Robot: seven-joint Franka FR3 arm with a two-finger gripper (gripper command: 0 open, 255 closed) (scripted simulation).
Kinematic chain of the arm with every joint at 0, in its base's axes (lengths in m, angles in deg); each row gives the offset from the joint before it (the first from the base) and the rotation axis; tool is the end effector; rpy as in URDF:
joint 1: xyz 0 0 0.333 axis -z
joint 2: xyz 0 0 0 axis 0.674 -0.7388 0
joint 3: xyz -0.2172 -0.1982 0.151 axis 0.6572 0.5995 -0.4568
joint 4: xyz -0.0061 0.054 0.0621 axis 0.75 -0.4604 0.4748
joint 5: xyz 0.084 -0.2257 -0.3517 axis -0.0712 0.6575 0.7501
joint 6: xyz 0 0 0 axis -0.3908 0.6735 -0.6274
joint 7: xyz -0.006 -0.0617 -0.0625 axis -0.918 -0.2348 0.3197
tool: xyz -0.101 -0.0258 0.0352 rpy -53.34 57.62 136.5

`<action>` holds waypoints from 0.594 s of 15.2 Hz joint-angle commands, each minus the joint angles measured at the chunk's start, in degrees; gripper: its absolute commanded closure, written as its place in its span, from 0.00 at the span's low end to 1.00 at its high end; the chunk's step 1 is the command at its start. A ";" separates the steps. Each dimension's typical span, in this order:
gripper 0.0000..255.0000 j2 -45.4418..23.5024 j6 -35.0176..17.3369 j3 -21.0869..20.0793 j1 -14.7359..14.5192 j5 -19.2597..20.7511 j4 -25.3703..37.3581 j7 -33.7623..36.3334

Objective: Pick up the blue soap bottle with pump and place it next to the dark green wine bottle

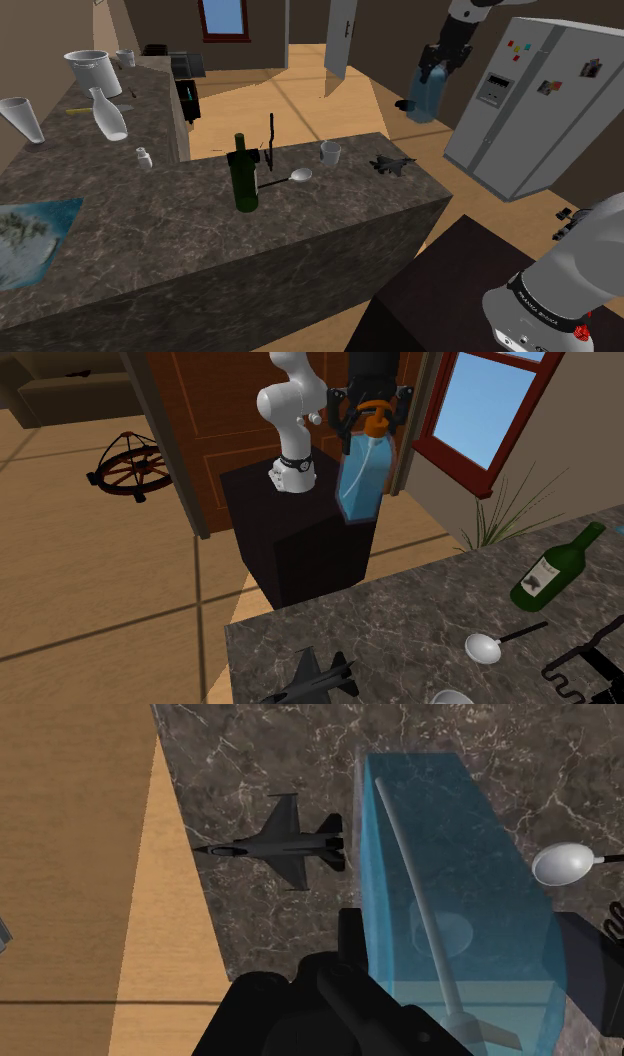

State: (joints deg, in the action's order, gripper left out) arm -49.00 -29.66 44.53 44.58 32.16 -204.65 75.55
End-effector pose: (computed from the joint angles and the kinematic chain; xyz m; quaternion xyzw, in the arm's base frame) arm 0.5133 -0.1503 0.5778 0.9814 -0.1703 0.0818 0.0339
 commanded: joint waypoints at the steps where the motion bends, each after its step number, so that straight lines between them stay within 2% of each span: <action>1: 1.00 -0.20 -0.12 -1.93 -1.12 0.01 -0.16 3.17; 9: 1.00 -3.82 1.06 -8.62 -5.43 -0.10 3.58 13.97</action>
State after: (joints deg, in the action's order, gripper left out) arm -52.62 -28.44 36.80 39.73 32.01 -200.98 87.94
